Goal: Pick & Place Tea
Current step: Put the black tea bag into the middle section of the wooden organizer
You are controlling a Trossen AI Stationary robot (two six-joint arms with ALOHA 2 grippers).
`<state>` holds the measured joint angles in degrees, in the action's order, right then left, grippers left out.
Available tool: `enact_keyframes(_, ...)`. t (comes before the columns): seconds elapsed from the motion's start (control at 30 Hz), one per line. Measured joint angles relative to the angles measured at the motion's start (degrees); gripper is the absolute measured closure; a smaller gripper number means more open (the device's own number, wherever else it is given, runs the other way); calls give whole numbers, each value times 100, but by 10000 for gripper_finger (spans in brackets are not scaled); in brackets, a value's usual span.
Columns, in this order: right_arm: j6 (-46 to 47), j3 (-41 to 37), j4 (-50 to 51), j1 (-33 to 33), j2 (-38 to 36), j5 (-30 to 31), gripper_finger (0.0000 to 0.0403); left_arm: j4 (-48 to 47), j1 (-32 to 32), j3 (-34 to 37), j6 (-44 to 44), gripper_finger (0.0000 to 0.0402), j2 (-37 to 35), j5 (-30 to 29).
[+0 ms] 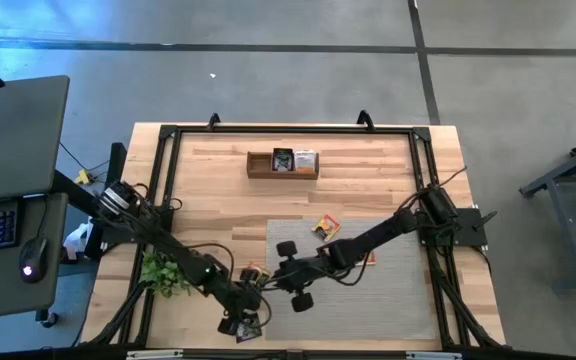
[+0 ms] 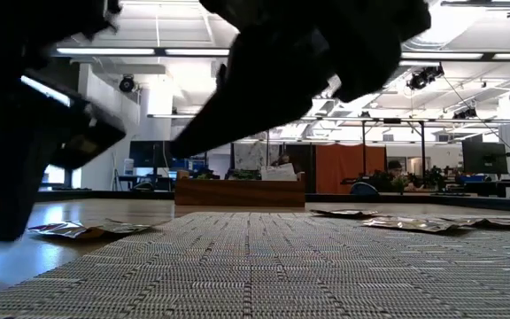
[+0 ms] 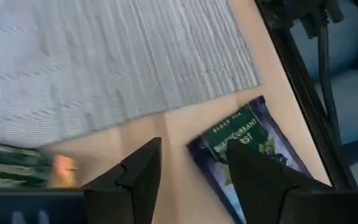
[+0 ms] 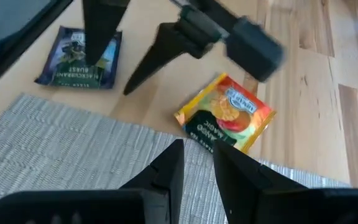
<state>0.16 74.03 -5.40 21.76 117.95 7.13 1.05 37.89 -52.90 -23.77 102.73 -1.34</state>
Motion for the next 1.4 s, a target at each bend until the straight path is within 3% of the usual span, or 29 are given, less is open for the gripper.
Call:
enact_keyframes(0.23,125,-481,-626,2,2,-13,320,212,37,-9,-145,222,358,-20)
enact_keyframes(0.5,107,-561,-636,-76,2,-2,320,117,94,-28,-124,231,460,-604)
enact_keyframes(0.63,90,-561,-644,-92,2,1,320,14,93,-28,-90,268,558,-746)
enact_keyframes(0.8,-204,-561,-646,-87,2,1,320,-32,61,-15,-403,342,582,-503)
enact_keyframes(0.93,-303,-559,-646,-90,2,1,320,-49,68,-9,-642,394,583,-682)
enact_keyframes(1.23,-415,-557,-648,-90,2,-1,320,-260,78,-374,-1100,389,565,-1450)
enact_keyframes(1.4,-395,-557,-648,-87,2,-16,320,-1588,61,-1002,-1097,396,582,-1415)
